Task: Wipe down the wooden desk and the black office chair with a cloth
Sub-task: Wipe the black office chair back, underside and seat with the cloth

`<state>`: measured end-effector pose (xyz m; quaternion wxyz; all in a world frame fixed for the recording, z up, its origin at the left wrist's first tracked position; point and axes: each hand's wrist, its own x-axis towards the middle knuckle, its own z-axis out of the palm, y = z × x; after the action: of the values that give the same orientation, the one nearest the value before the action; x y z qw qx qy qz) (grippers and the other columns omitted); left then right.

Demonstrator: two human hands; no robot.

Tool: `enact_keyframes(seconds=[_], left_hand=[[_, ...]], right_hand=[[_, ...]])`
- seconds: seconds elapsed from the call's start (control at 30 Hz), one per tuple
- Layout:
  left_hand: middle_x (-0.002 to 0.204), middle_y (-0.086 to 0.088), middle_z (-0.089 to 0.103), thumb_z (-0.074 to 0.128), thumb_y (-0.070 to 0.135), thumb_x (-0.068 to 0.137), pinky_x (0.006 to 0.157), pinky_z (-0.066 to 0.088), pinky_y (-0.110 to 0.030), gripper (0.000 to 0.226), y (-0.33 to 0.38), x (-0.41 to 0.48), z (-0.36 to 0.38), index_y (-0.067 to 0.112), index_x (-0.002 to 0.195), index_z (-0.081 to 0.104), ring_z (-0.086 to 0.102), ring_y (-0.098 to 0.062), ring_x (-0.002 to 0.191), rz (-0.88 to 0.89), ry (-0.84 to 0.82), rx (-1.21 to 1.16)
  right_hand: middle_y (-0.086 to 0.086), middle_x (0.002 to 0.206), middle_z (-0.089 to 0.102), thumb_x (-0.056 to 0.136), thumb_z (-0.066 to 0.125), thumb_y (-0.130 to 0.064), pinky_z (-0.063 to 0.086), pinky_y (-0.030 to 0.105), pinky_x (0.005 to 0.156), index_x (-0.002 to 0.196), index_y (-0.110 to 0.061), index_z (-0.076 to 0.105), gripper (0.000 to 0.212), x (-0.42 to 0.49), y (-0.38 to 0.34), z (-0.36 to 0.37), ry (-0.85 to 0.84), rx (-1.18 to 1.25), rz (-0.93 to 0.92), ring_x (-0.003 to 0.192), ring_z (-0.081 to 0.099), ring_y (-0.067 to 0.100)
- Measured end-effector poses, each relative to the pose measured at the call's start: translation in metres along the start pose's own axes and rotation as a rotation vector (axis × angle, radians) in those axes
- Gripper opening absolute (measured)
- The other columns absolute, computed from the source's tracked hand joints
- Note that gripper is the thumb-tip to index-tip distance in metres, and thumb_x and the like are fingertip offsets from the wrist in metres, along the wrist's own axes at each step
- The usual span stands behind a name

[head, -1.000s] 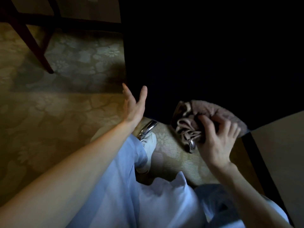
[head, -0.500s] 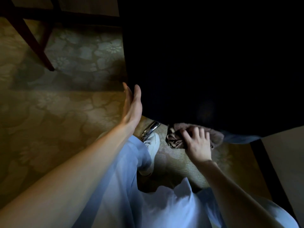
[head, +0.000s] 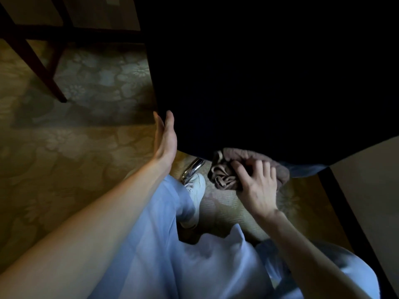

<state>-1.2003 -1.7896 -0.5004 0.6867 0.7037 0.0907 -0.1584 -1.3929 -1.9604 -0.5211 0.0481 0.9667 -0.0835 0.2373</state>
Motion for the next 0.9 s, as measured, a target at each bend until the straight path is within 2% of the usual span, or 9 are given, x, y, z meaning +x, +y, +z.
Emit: enact_keyframes(seconds=[0.13, 0.27, 0.33, 0.4, 0.53, 0.67, 0.77, 0.83, 0.9], left_hand=[[0.172, 0.012, 0.014, 0.036, 0.062, 0.105, 0.112, 0.017, -0.024, 0.072, 0.0, -0.002, 0.001, 0.033, 0.165, 0.01, 0.018, -0.01, 0.156, -0.009, -0.005, -0.056], [0.168, 0.008, 0.027, 0.043, 0.046, 0.108, 0.105, 0.023, -0.018, 0.061, -0.004, 0.002, -0.005, 0.029, 0.163, 0.024, 0.03, 0.0, 0.142, 0.005, 0.009, -0.105], [0.163, 0.0, 0.037, 0.044, 0.034, 0.109, 0.107, 0.031, -0.023, 0.054, -0.008, 0.01, -0.01, 0.023, 0.16, 0.031, 0.037, -0.007, 0.143, 0.045, 0.003, -0.102], [0.154, -0.001, 0.045, 0.043, 0.031, 0.108, 0.103, 0.036, -0.02, 0.047, -0.01, 0.013, -0.012, 0.021, 0.154, 0.036, 0.042, -0.014, 0.139, 0.058, -0.02, -0.109], [0.141, 0.01, 0.045, 0.042, 0.055, 0.094, 0.086, 0.032, -0.014, 0.059, -0.001, 0.01, -0.015, 0.031, 0.148, 0.039, 0.043, -0.008, 0.126, 0.03, -0.013, -0.137], [0.158, 0.01, 0.04, 0.037, 0.064, 0.094, 0.109, 0.027, -0.027, 0.068, -0.006, 0.013, -0.019, 0.033, 0.155, 0.036, 0.037, -0.008, 0.142, -0.031, -0.059, -0.18], [0.164, 0.009, 0.034, 0.037, 0.07, 0.095, 0.113, 0.026, -0.031, 0.074, -0.006, 0.012, -0.024, 0.034, 0.159, 0.032, 0.034, -0.007, 0.146, -0.055, -0.095, -0.167], [0.164, 0.009, 0.034, 0.039, 0.076, 0.086, 0.114, 0.027, -0.032, 0.085, -0.002, 0.007, -0.027, 0.035, 0.16, 0.031, 0.035, -0.008, 0.147, -0.066, -0.112, -0.143], [0.165, 0.007, 0.032, 0.038, 0.078, 0.087, 0.118, 0.027, -0.035, 0.087, 0.002, 0.005, -0.03, 0.034, 0.161, 0.028, 0.034, -0.011, 0.148, -0.064, -0.12, -0.131]], right_hand=[[0.015, 0.11, 0.04, 0.073, 0.087, -0.024, 0.029, 0.042, 0.074, 0.129, -0.022, 0.051, 0.067, 0.034, -0.006, -0.015, 0.192, -0.012, -0.026, 0.089, 0.037, 0.031], [0.017, 0.105, 0.058, 0.073, 0.085, -0.013, 0.032, 0.04, 0.075, 0.126, -0.022, 0.066, 0.057, 0.049, -0.024, 0.018, 0.107, -0.054, -0.007, 0.09, 0.04, 0.031], [0.016, 0.098, 0.061, 0.071, 0.083, -0.005, 0.032, 0.039, 0.072, 0.121, -0.021, 0.07, 0.054, 0.043, -0.026, 0.04, 0.073, -0.059, -0.026, 0.086, 0.04, 0.029], [0.014, 0.095, 0.06, 0.066, 0.081, -0.002, 0.033, 0.039, 0.071, 0.123, -0.021, 0.066, 0.062, 0.033, -0.023, 0.06, 0.028, -0.041, -0.08, 0.083, 0.04, 0.029], [0.013, 0.096, 0.055, 0.058, 0.079, -0.002, 0.033, 0.039, 0.069, 0.123, -0.02, 0.066, 0.068, 0.021, -0.022, 0.086, -0.1, -0.011, -0.128, 0.084, 0.041, 0.03], [0.012, 0.103, 0.057, 0.068, 0.071, -0.007, 0.046, 0.041, 0.071, 0.116, -0.019, 0.072, 0.051, 0.012, -0.034, 0.096, -0.302, -0.014, -0.114, 0.092, 0.05, 0.032], [0.005, 0.127, 0.055, 0.087, 0.055, -0.015, 0.044, 0.038, 0.094, 0.136, -0.029, 0.059, 0.051, 0.001, -0.036, 0.103, -0.604, -0.042, 0.06, 0.116, 0.049, 0.028], [0.004, 0.133, 0.051, 0.088, 0.055, -0.014, 0.041, 0.036, 0.101, 0.144, -0.03, 0.051, 0.059, -0.009, -0.023, 0.101, -0.647, -0.023, 0.196, 0.122, 0.045, 0.026], [0.007, 0.122, 0.056, 0.078, 0.066, -0.01, 0.046, 0.039, 0.094, 0.139, -0.024, 0.059, 0.062, -0.011, -0.01, 0.085, -0.603, -0.02, 0.169, 0.112, 0.051, 0.029]])
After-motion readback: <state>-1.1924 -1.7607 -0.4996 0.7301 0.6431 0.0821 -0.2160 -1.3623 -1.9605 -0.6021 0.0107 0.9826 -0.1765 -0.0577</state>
